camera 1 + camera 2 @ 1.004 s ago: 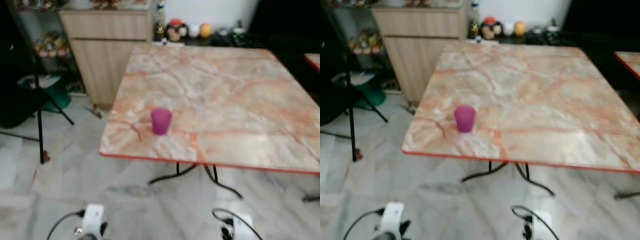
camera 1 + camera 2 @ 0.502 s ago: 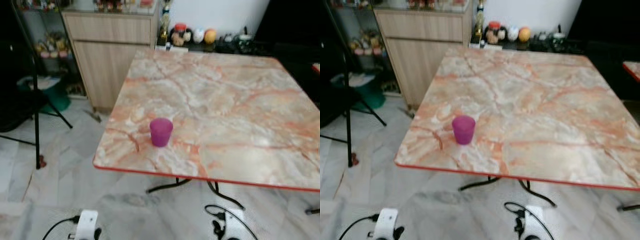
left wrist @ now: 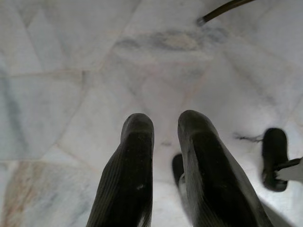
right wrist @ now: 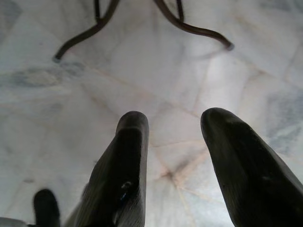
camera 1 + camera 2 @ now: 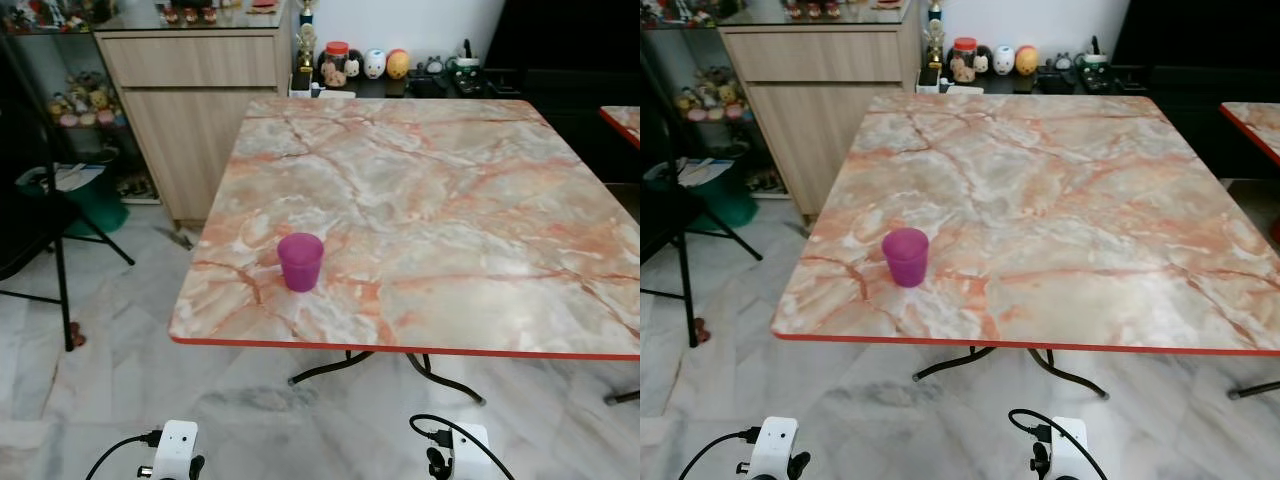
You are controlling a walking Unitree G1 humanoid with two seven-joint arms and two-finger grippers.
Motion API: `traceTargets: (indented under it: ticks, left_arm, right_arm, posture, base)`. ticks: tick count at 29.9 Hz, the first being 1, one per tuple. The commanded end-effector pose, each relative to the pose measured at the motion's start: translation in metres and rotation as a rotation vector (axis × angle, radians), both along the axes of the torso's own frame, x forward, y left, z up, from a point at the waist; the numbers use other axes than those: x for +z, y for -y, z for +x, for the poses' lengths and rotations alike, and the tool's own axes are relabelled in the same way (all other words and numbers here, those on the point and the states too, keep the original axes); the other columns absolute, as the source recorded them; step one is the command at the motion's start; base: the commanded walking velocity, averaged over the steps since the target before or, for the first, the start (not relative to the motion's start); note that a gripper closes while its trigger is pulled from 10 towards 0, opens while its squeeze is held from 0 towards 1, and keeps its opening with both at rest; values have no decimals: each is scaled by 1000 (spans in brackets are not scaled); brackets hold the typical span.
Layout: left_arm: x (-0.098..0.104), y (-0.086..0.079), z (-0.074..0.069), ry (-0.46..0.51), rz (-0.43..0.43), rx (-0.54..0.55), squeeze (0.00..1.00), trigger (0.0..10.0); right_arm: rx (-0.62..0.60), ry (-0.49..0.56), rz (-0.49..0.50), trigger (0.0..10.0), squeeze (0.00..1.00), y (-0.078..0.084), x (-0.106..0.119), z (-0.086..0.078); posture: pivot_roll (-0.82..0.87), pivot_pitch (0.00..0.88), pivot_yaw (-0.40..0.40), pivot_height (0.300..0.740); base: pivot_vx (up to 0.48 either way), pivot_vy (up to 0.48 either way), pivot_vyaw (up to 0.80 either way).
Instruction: Setting the table
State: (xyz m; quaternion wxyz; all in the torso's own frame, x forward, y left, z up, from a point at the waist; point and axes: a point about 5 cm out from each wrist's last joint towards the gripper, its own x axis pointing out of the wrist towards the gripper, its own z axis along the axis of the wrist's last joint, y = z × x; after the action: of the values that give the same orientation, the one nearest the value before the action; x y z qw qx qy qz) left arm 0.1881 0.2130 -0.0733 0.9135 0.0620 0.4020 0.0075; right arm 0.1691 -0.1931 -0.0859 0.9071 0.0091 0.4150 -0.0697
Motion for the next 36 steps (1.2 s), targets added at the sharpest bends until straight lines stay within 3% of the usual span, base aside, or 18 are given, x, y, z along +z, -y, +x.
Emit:
traceTargets:
  ticks: [1,9,24,36]
  left_arm:
    - [-2,-1,-4,-17,13,-13,0,10000]
    - [-2,-2,-3,-15,15,-9,0,10000]
    - [-2,-2,-5,-17,20,-14,0,10000]
    - [-1,-3,-2,-10,26,-20,0,10000]
  right_arm:
    - [-4,-5,-24,10000,0,3,0,0]
    - [-11,2,-28,10000,0,4,1,1]
    - [0,-2,-24,10000,0,2,0,0]
    - [5,6,-25,10000,0,2,2,4]
  posture:
    - [74,0,-24,690]
    - [74,0,-25,690]
    - [72,0,-24,690]
    - [74,0,-28,690]
  base:
    - [0,-266,0]
    - [0,-277,0]
    - [0,0,0]
    - [0,-257,0]
